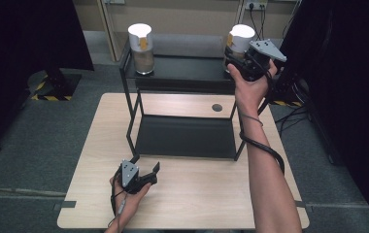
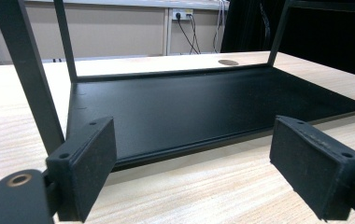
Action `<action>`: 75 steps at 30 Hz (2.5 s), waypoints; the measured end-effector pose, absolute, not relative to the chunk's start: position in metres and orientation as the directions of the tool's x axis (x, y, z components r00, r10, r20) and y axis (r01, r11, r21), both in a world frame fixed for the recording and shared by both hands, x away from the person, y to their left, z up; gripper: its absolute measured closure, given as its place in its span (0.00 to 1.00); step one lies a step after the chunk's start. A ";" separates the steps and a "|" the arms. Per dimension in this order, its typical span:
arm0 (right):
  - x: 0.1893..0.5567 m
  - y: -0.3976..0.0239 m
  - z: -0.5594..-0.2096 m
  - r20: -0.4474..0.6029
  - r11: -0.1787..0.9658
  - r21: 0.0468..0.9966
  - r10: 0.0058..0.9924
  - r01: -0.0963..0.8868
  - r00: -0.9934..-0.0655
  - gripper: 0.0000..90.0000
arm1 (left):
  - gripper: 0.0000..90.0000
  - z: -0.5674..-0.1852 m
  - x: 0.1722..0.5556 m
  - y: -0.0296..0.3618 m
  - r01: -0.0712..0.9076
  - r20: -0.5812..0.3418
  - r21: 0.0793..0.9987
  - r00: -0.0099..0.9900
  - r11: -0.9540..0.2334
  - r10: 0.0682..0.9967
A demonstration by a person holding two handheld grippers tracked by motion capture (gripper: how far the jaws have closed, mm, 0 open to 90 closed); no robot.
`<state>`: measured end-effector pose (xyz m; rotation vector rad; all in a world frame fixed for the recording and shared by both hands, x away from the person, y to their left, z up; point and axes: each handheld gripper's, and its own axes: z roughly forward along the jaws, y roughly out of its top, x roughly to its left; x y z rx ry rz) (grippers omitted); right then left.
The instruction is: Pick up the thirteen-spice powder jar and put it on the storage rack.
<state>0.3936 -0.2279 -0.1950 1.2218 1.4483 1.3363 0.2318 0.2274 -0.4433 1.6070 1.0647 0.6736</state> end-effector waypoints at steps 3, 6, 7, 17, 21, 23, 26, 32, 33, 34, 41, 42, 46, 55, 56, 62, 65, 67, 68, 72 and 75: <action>0.396 -0.227 -0.195 0.048 -0.019 0.991 0.976 0.135 -0.213 0.34 | 0.16 -0.443 0.232 0.228 0.303 -0.090 0.951 0.447 -0.056 0.890; 0.397 -0.225 -0.195 0.046 -0.017 0.990 0.977 0.137 -0.209 0.34 | 0.16 -0.443 0.232 0.228 0.303 -0.090 0.951 0.447 -0.056 0.890; 0.397 -0.225 -0.195 0.044 -0.015 0.990 0.977 0.139 -0.210 0.34 | 0.16 -0.443 0.232 0.228 0.303 -0.089 0.951 0.448 -0.057 0.890; 0.396 -0.222 -0.198 0.021 0.006 0.992 0.977 0.127 -0.210 0.34 | 0.16 -0.443 0.232 0.227 0.303 -0.089 0.951 0.447 -0.057 0.890; 0.394 -0.223 -0.200 0.024 0.002 0.993 0.977 0.119 -0.214 0.33 | 0.16 -0.444 0.232 0.227 0.302 -0.088 0.952 0.447 -0.057 0.890; 0.394 -0.224 -0.200 0.030 -0.004 0.993 0.975 0.119 -0.219 0.33 | 0.16 -0.444 0.232 0.227 0.302 -0.089 0.952 0.447 -0.057 0.890; 0.395 -0.223 -0.199 0.034 -0.007 0.992 0.976 0.124 -0.215 0.30 | 0.16 -0.444 0.232 0.227 0.300 -0.088 0.952 0.448 -0.057 0.890; 0.394 -0.224 -0.200 0.038 -0.012 0.992 0.975 0.123 -0.217 0.26 | 0.16 -0.444 0.232 0.227 0.301 -0.089 0.952 0.448 -0.056 0.890; 0.394 -0.223 -0.200 0.041 -0.015 0.992 0.976 0.123 -0.215 0.25 | 0.16 -0.444 0.232 0.227 0.301 -0.088 0.952 0.448 -0.057 0.890; 0.393 -0.223 -0.200 0.041 -0.015 0.993 0.976 0.119 -0.214 0.23 | 0.16 -0.444 0.232 0.227 0.301 -0.089 0.952 0.448 -0.057 0.890; 0.388 -0.224 -0.201 0.053 -0.026 0.992 0.973 0.121 -0.224 0.15 | 0.16 -0.444 0.231 0.227 0.299 -0.085 0.952 0.449 -0.060 0.889; 0.387 -0.224 -0.201 0.052 -0.025 0.992 0.974 0.121 -0.223 0.14 | 0.16 -0.444 0.231 0.227 0.299 -0.084 0.952 0.449 -0.061 0.890; 0.382 -0.226 -0.204 0.047 -0.022 0.993 0.972 0.112 -0.229 0.13 | 0.16 -0.443 0.231 0.226 0.300 -0.084 0.952 0.449 -0.061 0.890; 0.372 -0.232 -0.213 0.043 -0.018 0.994 0.968 0.105 -0.247 0.11 | 0.16 -0.443 0.231 0.226 0.300 -0.083 0.952 0.448 -0.062 0.890; 0.371 -0.233 -0.214 0.044 -0.019 0.995 0.968 0.102 -0.248 0.11 | 0.16 -0.443 0.231 0.226 0.300 -0.084 0.952 0.448 -0.061 0.890; 0.363 -0.237 -0.219 0.045 -0.023 0.996 0.963 0.085 -0.266 0.09 | 0.16 -0.443 0.231 0.226 0.302 -0.085 0.952 0.447 -0.060 0.890; 0.359 -0.237 -0.220 0.043 -0.023 0.997 0.960 0.074 -0.277 0.09 | 0.16 -0.443 0.231 0.226 0.301 -0.086 0.952 0.447 -0.059 0.890; 0.357 -0.237 -0.221 0.038 -0.019 0.997 0.959 0.070 -0.281 0.09 | 0.16 -0.443 0.231 0.226 0.300 -0.085 0.952 0.447 -0.060 0.890; 0.356 -0.238 -0.222 0.037 -0.019 0.997 0.958 0.069 -0.284 0.09 | 0.16 -0.443 0.231 0.226 0.301 -0.086 0.952 0.447 -0.059 0.890; 0.352 -0.238 -0.226 0.033 -0.015 0.998 0.958 0.064 -0.285 0.09 | 0.16 -0.443 0.231 0.226 0.301 -0.087 0.952 0.447 -0.058 0.890; 0.349 -0.238 -0.230 0.022 -0.005 0.998 0.959 0.058 -0.284 0.09 | 0.16 -0.443 0.231 0.226 0.302 -0.088 0.952 0.446 -0.058 0.891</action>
